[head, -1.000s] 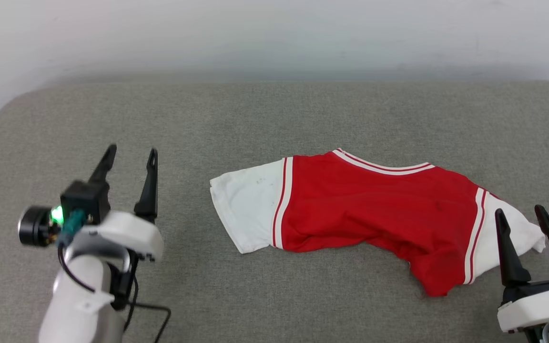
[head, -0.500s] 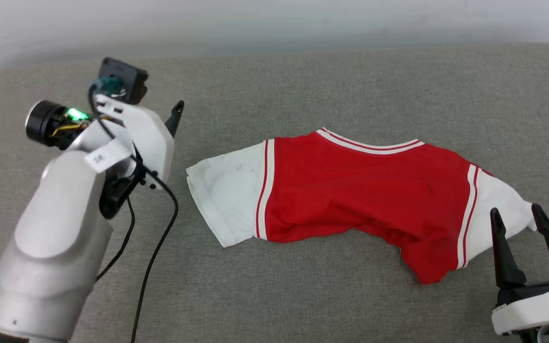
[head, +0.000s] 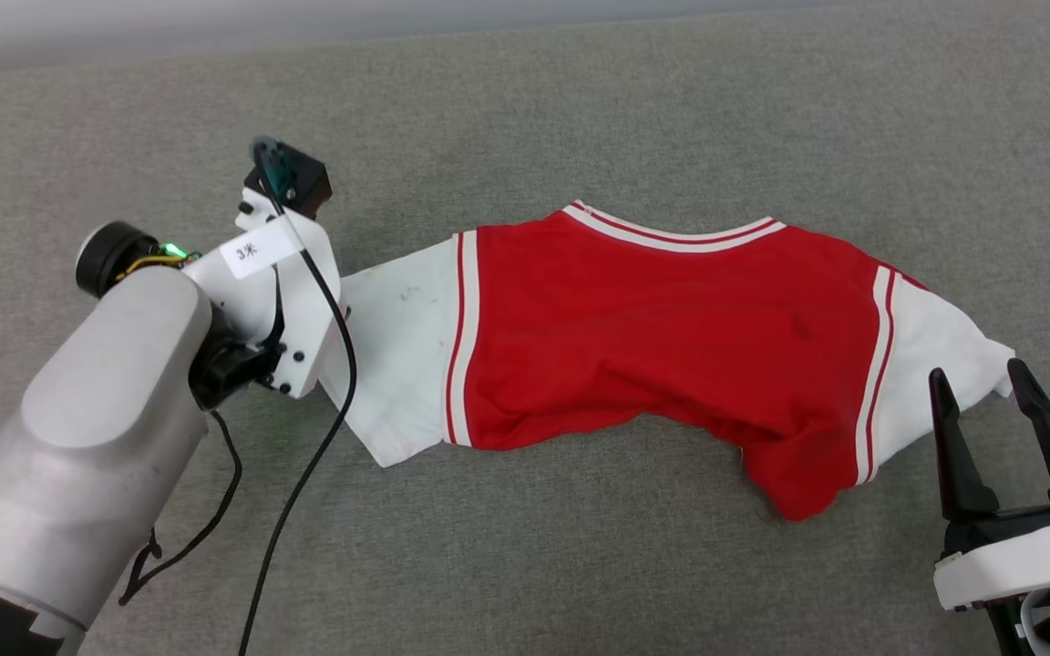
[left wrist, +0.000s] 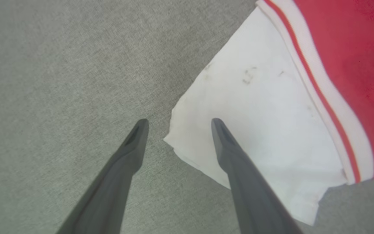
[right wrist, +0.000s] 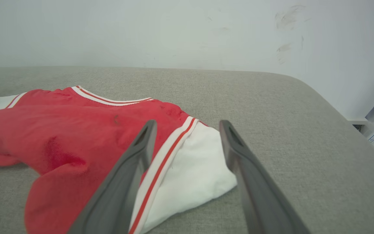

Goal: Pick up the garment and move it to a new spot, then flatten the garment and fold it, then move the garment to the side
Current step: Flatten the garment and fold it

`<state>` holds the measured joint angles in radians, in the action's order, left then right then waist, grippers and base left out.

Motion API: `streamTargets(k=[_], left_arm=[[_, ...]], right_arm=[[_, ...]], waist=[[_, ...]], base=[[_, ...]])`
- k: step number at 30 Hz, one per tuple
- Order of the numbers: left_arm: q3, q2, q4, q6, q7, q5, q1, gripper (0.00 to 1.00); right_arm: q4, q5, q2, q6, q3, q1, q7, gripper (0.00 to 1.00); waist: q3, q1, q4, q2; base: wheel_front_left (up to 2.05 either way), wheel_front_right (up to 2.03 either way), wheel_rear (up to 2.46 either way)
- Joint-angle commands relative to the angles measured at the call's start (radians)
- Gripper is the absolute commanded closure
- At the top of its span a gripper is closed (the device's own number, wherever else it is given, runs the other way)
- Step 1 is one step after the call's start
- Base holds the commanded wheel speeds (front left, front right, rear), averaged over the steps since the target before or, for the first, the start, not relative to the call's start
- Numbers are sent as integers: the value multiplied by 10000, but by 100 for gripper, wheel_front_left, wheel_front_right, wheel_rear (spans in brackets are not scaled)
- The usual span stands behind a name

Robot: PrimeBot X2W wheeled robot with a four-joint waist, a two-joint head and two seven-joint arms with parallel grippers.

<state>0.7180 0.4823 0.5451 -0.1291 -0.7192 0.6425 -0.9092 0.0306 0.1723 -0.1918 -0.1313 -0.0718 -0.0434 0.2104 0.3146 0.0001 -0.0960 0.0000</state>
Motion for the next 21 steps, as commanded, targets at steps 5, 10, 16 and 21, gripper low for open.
streamTargets(k=[5,10,16,21], left_arm=[[870,123,642,-3,-125,425,191,0],[1519,211,894,-5,387,731,340,100],[1417,445,547,-2,1693,1048,162,100],[786,1314,-35,247,2625,1607,905,100]], right_arm=[[245,82,-98,11,82,-248,140,0],[474,116,-155,11,61,-277,236,0],[619,137,-217,11,31,-146,293,0],[733,171,-244,9,-72,192,312,0]], waist=[[265,-1,-222,0],[199,-1,-211,0],[-185,-1,-77,0],[-653,-1,192,0]], base=[[0,0,0],[0,0,0],[0,0,0],[0,0,0]])
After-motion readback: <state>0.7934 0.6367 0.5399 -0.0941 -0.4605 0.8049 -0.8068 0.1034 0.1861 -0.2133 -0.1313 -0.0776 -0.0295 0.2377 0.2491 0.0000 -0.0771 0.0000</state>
